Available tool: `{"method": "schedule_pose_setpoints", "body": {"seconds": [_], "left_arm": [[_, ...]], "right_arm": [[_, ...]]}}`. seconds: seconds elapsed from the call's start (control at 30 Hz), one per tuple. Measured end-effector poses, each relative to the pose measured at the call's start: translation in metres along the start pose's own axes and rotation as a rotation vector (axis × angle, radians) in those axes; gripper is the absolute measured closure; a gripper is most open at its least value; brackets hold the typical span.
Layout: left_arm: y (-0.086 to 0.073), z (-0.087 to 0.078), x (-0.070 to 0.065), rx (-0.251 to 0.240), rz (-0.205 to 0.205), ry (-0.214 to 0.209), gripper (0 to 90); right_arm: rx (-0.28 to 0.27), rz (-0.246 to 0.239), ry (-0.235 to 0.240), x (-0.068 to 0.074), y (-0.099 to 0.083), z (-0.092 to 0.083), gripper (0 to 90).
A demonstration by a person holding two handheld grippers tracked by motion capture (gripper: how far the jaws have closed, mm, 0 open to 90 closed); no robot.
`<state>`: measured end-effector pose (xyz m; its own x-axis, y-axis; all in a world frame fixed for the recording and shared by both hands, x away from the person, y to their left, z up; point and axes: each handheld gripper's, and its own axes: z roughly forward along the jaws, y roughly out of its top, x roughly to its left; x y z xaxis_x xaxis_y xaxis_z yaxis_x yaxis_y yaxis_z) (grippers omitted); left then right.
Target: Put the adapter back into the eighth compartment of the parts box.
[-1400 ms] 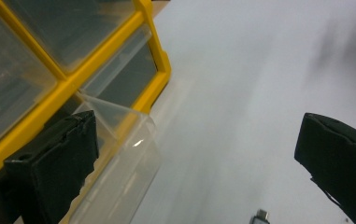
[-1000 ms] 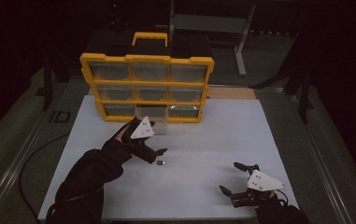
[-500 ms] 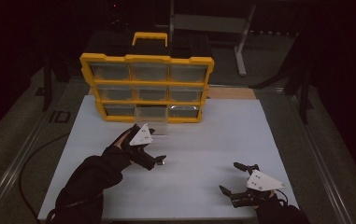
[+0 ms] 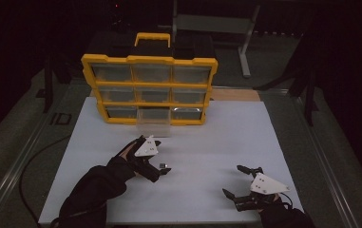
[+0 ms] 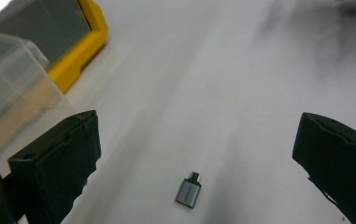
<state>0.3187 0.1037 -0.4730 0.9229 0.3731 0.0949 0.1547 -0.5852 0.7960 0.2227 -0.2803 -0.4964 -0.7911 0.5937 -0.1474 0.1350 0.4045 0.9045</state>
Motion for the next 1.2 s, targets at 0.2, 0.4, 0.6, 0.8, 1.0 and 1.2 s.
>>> {"method": "schedule_pose_setpoints", "body": {"seconds": [0.2, 0.4, 0.6, 0.8, 1.0, 1.2], "left_arm": [[-0.007, 0.005, 0.0, -0.013, 0.001, -0.04, 0.7], [-0.013, 0.01, 0.002, 0.029, -0.003, -0.034, 0.6], [-0.018, 0.016, 0.001, 0.124, -0.004, -0.024, 2.5], [-0.023, 0.02, 0.003, 0.146, -0.003, -0.015, 10.3], [-0.026, 0.022, 0.003, 0.155, -0.001, -0.014, 15.0], [-0.028, 0.024, 0.004, 0.181, 0.002, -0.021, 24.9]], "right_arm": [[0.001, 0.002, 0.001, 0.0, 0.0, 0.0, 7.9], [0.002, 0.002, 0.003, 0.0, 0.0, 0.0, 7.9], [0.003, 0.003, 0.004, 0.0, 0.0, 0.001, 7.9], [0.002, 0.002, 0.005, 0.0, 0.0, 0.001, 7.9], [0.002, 0.002, 0.005, 0.0, 0.0, 0.0, 7.9], [0.003, 0.001, 0.005, 0.0, 0.0, 0.001, 7.9]]}}
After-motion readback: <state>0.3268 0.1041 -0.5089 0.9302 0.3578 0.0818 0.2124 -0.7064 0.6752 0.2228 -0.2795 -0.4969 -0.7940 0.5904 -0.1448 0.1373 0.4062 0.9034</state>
